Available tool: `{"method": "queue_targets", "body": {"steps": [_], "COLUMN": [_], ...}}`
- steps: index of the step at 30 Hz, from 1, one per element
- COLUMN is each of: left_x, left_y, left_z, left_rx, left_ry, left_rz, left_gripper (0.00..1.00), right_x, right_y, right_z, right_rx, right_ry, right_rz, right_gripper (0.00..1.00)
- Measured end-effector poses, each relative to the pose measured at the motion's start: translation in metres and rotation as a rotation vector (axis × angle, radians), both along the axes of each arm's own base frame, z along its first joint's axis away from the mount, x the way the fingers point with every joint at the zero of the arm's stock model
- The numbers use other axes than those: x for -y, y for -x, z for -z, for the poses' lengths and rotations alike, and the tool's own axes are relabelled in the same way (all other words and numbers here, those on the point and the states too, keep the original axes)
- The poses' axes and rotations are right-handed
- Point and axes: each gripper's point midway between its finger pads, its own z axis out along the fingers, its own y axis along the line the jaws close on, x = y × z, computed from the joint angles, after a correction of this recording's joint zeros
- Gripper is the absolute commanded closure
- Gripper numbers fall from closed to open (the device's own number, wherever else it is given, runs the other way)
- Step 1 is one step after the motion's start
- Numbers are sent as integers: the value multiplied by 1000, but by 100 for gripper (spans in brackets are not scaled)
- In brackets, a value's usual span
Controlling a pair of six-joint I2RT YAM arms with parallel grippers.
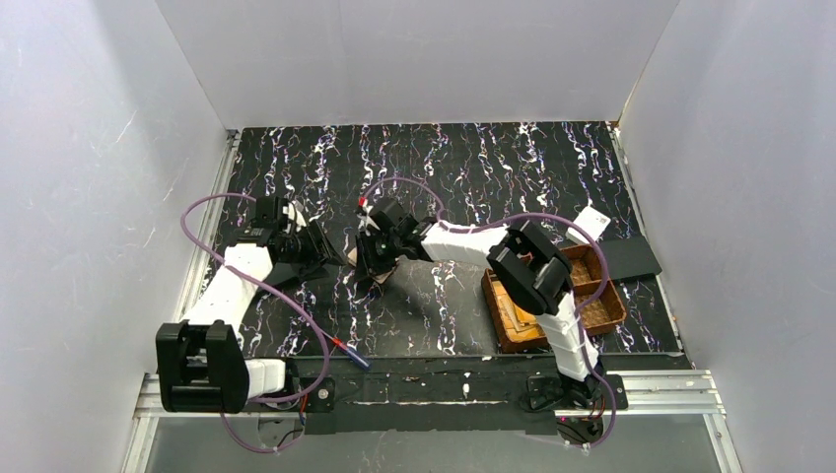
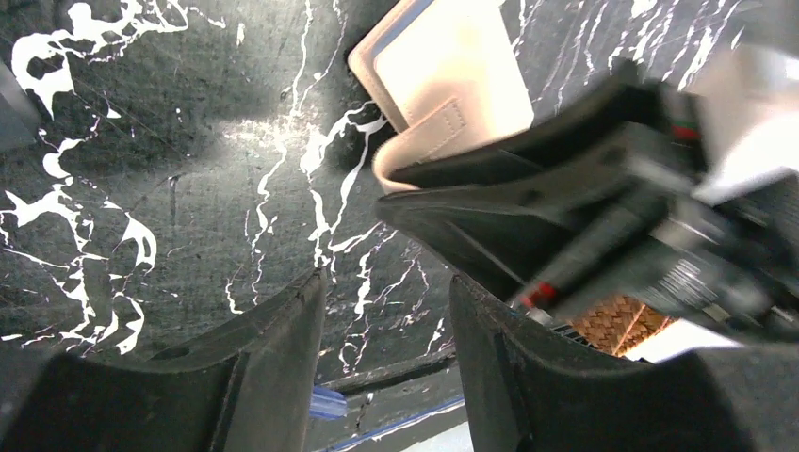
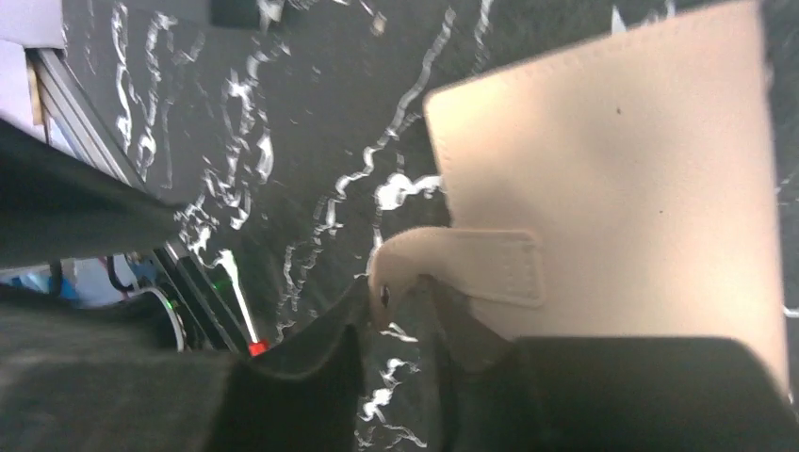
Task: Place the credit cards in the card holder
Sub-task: Turn over the card holder at the center of the board.
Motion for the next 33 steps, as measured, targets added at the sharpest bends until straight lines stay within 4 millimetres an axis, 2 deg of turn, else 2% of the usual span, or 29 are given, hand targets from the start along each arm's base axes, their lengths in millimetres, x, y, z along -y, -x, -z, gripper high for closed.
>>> {"method": "queue_targets", "body": {"steps": [2, 4, 7, 10, 13, 15, 18, 19, 22, 26, 31, 33], "left_x": [1, 5, 17, 28, 38, 43, 48, 49, 51, 53, 53, 53], "left_y": [-3, -5, -10, -18, -26, -33, -42, -45, -50, -56, -60, -62], "left_z": [-6, -11, -16, -17, -14, -11, -5, -4, -2, 4, 18, 23], "left_rx": [25, 44, 50, 36, 0, -31, -67, -75, -101, -146, -198, -202], "left_ry": [10, 39, 113, 193, 269, 309, 347, 357, 384, 409, 416, 417], "left_rz": [-10, -4, 14, 16, 8, -3, -28, -38, -75, -135, -186, -194], "left_gripper": [51, 51, 45, 43, 41, 38, 34, 29, 25, 20, 18, 18], "right_x": [5, 14, 26, 44, 56, 63, 66, 67, 69, 70, 70, 67], "right_y": [5, 5, -1, -3, 3, 6, -1, -5, -18, -37, -36, -35], "right_z": [18, 20, -1, -32, -68, -83, -89, -87, -73, -40, 5, 8], "right_rx": [-74, -103, -44, 53, 185, 262, 365, 395, 459, 534, 545, 565], "right_ry": [0, 3, -20, -45, -101, -109, -109, -107, -97, -63, -9, -13], "right_rz": [-16, -49, -138, -237, -316, -331, -324, -325, -354, -434, -531, -549], "right_gripper": [45, 36, 25, 16, 17, 21, 22, 22, 23, 24, 32, 37]}}
